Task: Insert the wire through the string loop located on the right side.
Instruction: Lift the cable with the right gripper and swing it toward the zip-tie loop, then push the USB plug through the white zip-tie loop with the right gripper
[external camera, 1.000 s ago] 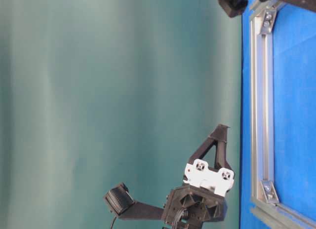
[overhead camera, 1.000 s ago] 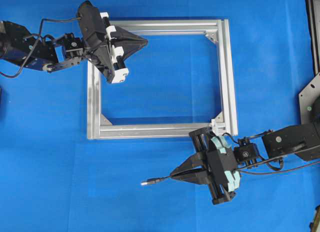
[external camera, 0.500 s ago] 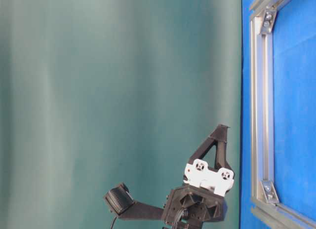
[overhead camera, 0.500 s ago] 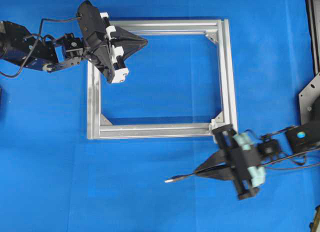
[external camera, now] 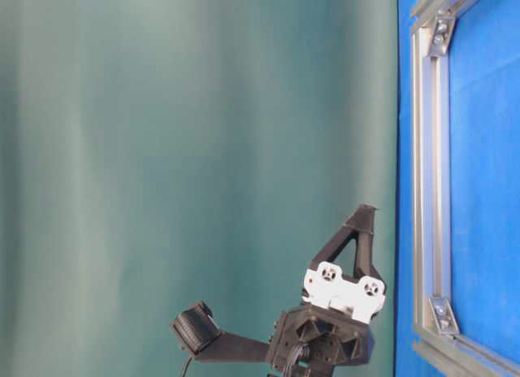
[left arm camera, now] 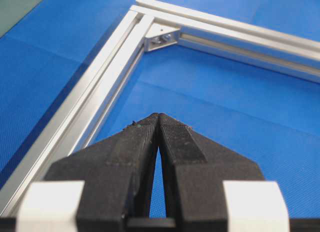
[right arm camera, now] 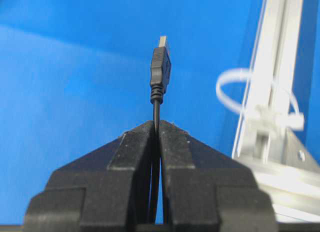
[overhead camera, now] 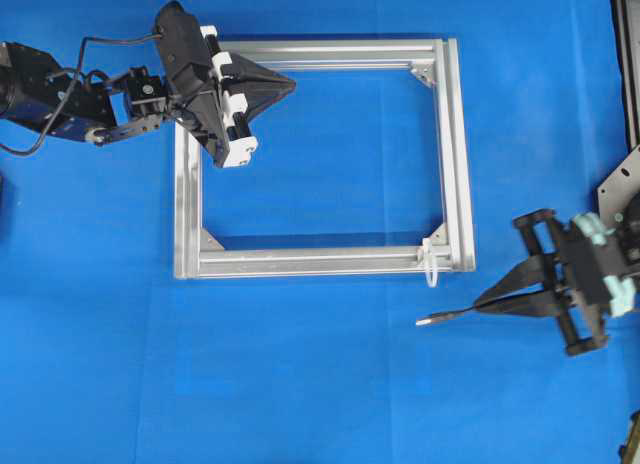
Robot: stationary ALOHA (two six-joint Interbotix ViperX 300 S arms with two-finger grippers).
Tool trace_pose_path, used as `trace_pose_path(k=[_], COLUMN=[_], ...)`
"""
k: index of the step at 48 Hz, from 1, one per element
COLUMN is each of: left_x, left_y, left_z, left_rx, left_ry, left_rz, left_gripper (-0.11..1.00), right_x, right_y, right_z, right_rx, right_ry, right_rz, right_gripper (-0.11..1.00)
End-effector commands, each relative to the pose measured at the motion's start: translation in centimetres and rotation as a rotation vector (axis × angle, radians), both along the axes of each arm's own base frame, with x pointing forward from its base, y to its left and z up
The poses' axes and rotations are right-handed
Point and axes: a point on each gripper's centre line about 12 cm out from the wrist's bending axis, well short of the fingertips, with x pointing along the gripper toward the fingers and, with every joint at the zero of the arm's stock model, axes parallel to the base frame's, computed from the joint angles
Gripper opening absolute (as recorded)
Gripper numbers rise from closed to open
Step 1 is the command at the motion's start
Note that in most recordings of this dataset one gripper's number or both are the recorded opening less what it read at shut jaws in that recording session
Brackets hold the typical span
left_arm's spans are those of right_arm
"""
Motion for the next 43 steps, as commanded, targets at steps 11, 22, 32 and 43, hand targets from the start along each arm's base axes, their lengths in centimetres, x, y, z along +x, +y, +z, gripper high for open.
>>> trace_pose_path(k=[11, 22, 32, 43], left_x=[0.3, 0.4, 0.4, 0.3], left_y=[-0.2, -0.2, -0.2, -0.2], left_z=[1.7, 1.7, 1.7, 1.6], left_rx=[0.017, 0.017, 0.017, 0.016], left_ry=[-0.048, -0.049, -0.051, -0.046], left_rz=[-0.009, -0.010, -0.009, -0.010], left_gripper=[0.00, 0.00, 0.00, 0.00], right_x=[-2.0, -2.2, -2.1, -1.7], right_y=[-0.8, -0.9, -1.1, -2.6], right_z=[-0.2, -0.4, -0.3, -0.4], right_rx=[0.004, 0.002, 0.001, -0.006], right_ry=[0.009, 0.010, 0.002, 0.000], right_rz=[0.012, 0.012, 0.000, -0.078], right_gripper=[-0.03, -0.03, -0.03, -0.03])
